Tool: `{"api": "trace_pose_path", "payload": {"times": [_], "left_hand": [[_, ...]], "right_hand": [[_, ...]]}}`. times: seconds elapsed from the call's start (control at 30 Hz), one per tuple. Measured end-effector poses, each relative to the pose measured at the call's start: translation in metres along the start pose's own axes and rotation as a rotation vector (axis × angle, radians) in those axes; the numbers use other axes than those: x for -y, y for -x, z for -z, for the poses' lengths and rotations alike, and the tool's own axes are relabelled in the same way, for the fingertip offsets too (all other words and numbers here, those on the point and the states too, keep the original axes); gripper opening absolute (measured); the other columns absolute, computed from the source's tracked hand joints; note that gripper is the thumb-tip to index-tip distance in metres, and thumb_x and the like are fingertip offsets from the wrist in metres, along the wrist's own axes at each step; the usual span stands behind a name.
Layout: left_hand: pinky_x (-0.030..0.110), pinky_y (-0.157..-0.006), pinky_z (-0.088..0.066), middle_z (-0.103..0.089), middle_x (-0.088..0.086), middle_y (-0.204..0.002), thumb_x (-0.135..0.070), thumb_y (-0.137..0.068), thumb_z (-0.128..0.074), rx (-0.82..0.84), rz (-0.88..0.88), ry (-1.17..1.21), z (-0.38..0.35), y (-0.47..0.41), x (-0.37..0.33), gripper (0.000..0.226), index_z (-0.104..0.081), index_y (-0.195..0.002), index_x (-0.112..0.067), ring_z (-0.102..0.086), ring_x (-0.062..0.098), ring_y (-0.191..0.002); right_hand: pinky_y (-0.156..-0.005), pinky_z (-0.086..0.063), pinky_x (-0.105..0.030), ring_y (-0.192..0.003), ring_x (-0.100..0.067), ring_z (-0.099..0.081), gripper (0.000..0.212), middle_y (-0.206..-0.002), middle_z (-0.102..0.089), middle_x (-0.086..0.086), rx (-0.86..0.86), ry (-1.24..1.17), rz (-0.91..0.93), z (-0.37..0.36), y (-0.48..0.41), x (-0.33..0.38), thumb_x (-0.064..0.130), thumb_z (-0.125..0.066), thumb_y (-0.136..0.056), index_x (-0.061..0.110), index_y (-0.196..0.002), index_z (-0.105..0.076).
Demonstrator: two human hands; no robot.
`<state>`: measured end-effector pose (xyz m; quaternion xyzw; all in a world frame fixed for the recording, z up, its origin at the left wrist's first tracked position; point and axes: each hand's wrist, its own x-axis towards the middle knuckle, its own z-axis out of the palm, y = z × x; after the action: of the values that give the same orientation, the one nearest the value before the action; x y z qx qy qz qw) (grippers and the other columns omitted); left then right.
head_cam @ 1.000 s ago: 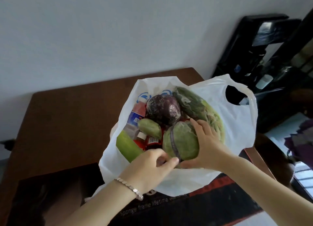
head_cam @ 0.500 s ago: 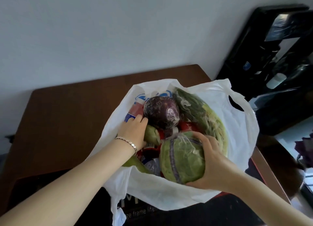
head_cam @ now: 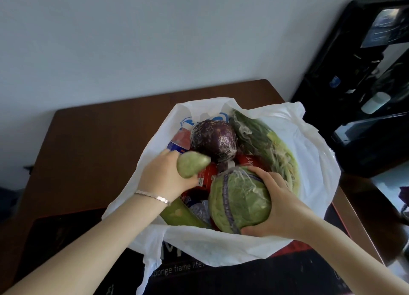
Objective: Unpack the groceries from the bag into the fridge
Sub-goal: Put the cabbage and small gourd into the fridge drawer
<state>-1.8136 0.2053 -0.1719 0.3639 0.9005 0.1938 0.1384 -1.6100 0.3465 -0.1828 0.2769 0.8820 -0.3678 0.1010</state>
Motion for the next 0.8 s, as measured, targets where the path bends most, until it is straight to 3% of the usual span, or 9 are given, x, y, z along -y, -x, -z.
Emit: {"api": "trace_pose_path", "payload": {"times": [0.07,0.17,0.23,0.3,0.47,0.57,0.63,0.73,0.8], "left_hand": [[0.026,-0.061,-0.050,-0.064,-0.001,-0.080,-0.045,-0.073,-0.070,0.007,0.179,0.405,0.012,0.011,-0.010,0.028,-0.060,-0.084,-0.020,-0.063,0.016,-0.074],[0.038,-0.080,-0.056,-0.066,0.002,-0.091,-0.050,-0.074,-0.064,0.297,0.404,0.899,0.014,0.029,-0.025,0.027,-0.057,-0.085,-0.026,-0.064,0.017,-0.085],[0.041,-0.084,-0.055,-0.061,0.002,-0.097,-0.040,-0.083,-0.060,0.446,0.511,1.075,0.007,0.040,-0.034,0.015,-0.053,-0.086,-0.027,-0.060,0.017,-0.090],[0.042,-0.084,-0.054,-0.060,0.002,-0.099,-0.034,-0.086,-0.056,0.451,0.538,1.128,0.001,0.049,-0.037,0.008,-0.054,-0.087,-0.026,-0.059,0.018,-0.092],[0.045,-0.087,-0.051,-0.062,0.001,-0.094,-0.027,-0.084,-0.058,0.307,0.481,1.248,0.013,0.061,-0.029,0.002,-0.057,-0.084,-0.028,-0.060,0.019,-0.092],[0.043,-0.084,-0.052,-0.068,0.007,-0.100,-0.036,-0.063,-0.071,0.255,0.373,1.303,0.036,0.063,-0.024,0.031,-0.064,-0.092,-0.026,-0.063,0.023,-0.096],[0.038,-0.078,-0.053,-0.072,0.005,-0.100,-0.037,-0.059,-0.063,0.254,0.280,1.352,0.054,0.063,-0.023,0.041,-0.066,-0.098,-0.024,-0.067,0.020,-0.094],[0.032,-0.072,-0.051,-0.074,0.001,-0.092,-0.036,-0.057,-0.061,0.309,0.108,1.357,0.078,0.060,-0.028,0.040,-0.068,-0.095,-0.023,-0.070,0.013,-0.084],[0.037,-0.076,-0.051,-0.073,0.005,-0.093,-0.037,-0.051,-0.066,0.385,-0.006,1.300,0.087,0.055,-0.036,0.047,-0.070,-0.094,-0.020,-0.070,0.018,-0.086]], "right_hand": [[-0.102,-0.039,-0.032,-0.122,-0.005,-0.026,0.109,-0.118,-0.016,0.028,-0.031,-0.014,0.026,-0.003,0.002,-0.001,0.067,-0.074,-0.037,0.076,-0.112,0.004],[-0.104,-0.038,-0.036,-0.125,-0.008,-0.024,0.109,-0.119,-0.015,0.029,-0.068,-0.006,0.061,-0.006,0.005,0.001,0.068,-0.072,-0.036,0.075,-0.115,0.002],[-0.105,-0.038,-0.038,-0.127,-0.010,-0.024,0.109,-0.123,-0.015,0.026,-0.090,0.009,0.078,-0.008,0.007,0.004,0.067,-0.072,-0.037,0.074,-0.117,0.002],[-0.108,-0.035,-0.039,-0.131,-0.011,-0.020,0.111,-0.131,-0.014,0.021,-0.113,0.046,0.104,-0.011,0.011,0.010,0.066,-0.073,-0.038,0.072,-0.119,0.003],[-0.112,-0.030,-0.044,-0.136,-0.015,-0.013,0.115,-0.133,-0.004,0.024,-0.217,0.097,0.164,-0.011,0.025,0.030,0.068,-0.074,-0.039,0.073,-0.119,0.009],[-0.106,-0.038,-0.044,-0.135,-0.013,-0.016,0.112,-0.128,-0.005,0.027,-0.359,0.029,0.205,-0.007,0.037,0.053,0.072,-0.069,-0.036,0.073,-0.121,0.004],[-0.104,-0.039,-0.037,-0.136,-0.015,-0.020,0.112,-0.134,-0.012,0.019,-0.495,-0.016,0.258,-0.002,0.044,0.069,0.072,-0.070,-0.037,0.069,-0.126,-0.002],[-0.101,-0.028,-0.009,-0.135,-0.008,-0.022,0.113,-0.140,-0.020,0.004,-0.674,-0.037,0.305,0.006,0.054,0.082,0.071,-0.072,-0.039,0.061,-0.132,-0.007],[-0.104,-0.025,-0.014,-0.139,-0.005,-0.014,0.114,-0.146,-0.014,0.004,-0.733,-0.027,0.305,0.013,0.065,0.085,0.069,-0.074,-0.040,0.057,-0.134,-0.010]]}}
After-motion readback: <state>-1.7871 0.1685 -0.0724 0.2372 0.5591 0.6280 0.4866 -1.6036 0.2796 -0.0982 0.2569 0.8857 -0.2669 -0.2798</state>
